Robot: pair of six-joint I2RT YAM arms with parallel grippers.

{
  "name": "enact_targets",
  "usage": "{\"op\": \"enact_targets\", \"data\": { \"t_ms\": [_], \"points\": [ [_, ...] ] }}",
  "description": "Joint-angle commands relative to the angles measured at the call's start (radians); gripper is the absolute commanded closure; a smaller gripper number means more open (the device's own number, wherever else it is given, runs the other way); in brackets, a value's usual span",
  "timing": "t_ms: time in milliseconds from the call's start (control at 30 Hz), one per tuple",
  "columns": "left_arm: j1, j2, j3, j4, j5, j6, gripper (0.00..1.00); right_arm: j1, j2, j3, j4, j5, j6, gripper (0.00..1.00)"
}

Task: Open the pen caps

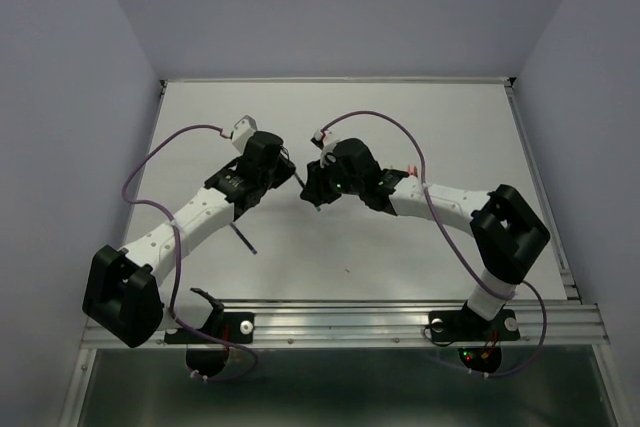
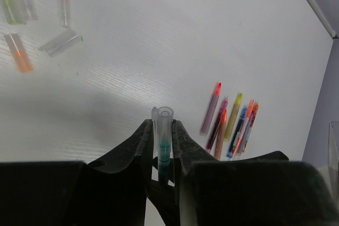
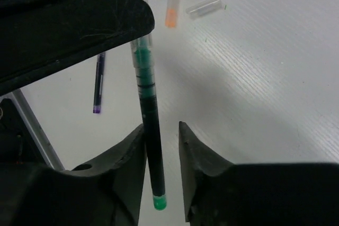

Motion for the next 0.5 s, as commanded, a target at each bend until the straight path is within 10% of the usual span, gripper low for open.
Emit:
{"op": "enact_targets", "data": {
  "t_ms": [0, 133, 467],
  "points": [
    [-0.008, -0.005, 0.041, 0.033, -0.039, -0.011, 1.00, 0.019, 0.000, 0.051, 0.017, 0.028, -0.018, 0.71],
    [-0.005, 0.021, 0.024, 0.104, -0.105, 0.003, 1.00, 0.019, -0.006, 0.040, 0.019, -0.001, -0.035, 0.99],
    [0.008, 0.158, 0.158, 0.123, -0.029, 0.098, 0.90, 0.019, -0.063, -0.006, 0.012, 0.099, -0.020, 0.99]
  ]
}}
